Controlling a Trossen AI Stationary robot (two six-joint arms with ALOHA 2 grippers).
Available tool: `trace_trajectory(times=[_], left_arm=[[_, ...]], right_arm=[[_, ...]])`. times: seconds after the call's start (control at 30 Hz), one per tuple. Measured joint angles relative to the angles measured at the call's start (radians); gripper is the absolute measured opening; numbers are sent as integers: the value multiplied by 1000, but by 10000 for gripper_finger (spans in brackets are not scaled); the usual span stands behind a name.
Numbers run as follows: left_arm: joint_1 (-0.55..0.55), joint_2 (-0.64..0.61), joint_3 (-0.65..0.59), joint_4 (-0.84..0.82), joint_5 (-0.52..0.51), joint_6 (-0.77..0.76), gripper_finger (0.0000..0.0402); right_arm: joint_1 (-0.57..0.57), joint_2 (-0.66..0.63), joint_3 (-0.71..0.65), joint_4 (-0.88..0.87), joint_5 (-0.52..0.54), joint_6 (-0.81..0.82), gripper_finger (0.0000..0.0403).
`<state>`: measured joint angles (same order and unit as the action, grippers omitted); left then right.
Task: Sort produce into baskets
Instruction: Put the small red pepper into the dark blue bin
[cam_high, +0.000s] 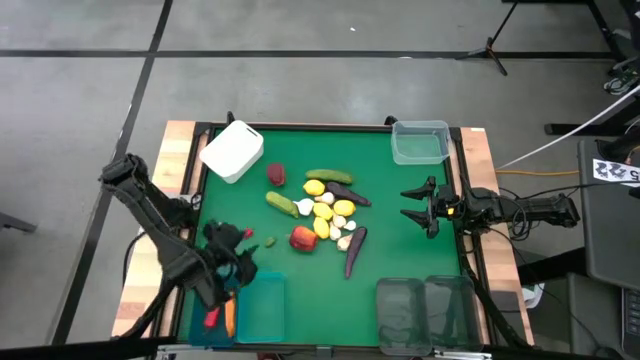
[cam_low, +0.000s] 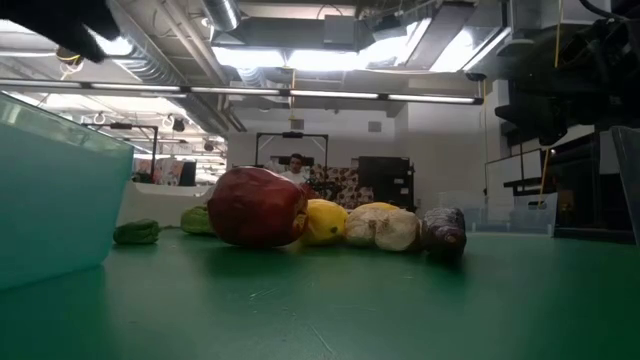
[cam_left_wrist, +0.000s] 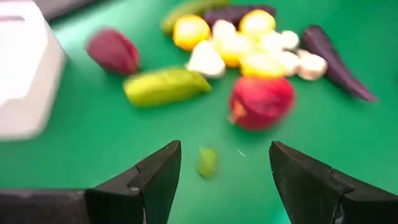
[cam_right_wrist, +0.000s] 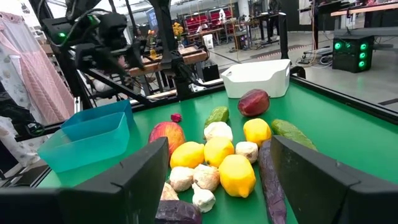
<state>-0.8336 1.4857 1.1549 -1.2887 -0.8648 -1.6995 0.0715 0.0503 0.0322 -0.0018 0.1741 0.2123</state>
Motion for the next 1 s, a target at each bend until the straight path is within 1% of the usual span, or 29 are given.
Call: trace_trajectory(times=[0.1, 0.2, 0.23, 0.33, 0.4, 0.43, 0.53, 0.67, 0.87, 1.0], left_arm=[[31, 0, -54, -4, -11, 36, 239], [30, 0, -135, -1, -2, -54, 239], [27, 0, -163, -1, 18, -101, 239], [11, -6, -245, 1, 134, -206, 239], [8, -16, -287, 44, 191, -221, 239], [8, -23, -306, 71, 204, -214, 239], [27, -54, -357, 162, 228, -146, 239], [79, -106, -428, 271, 239, -49, 239], [187, -192, -536, 443, 359, 147, 239], [266, -227, -583, 505, 386, 247, 239]], right_arm=[[0, 0, 0, 0, -1, 0, 280], [0, 0, 0, 0, -1, 0, 280], [0, 0, 0, 0, -1, 0, 280], [0, 0, 0, 0, -1, 0, 280], [0, 0, 0, 0, -1, 0, 280], [0, 0, 0, 0, -1, 0, 280], [0, 0, 0, 0, -1, 0, 280], [0, 0, 0, 0, -1, 19, 280], [0, 0, 0, 0, -1, 27, 280], [0, 0, 0, 0, -2, 27, 280]])
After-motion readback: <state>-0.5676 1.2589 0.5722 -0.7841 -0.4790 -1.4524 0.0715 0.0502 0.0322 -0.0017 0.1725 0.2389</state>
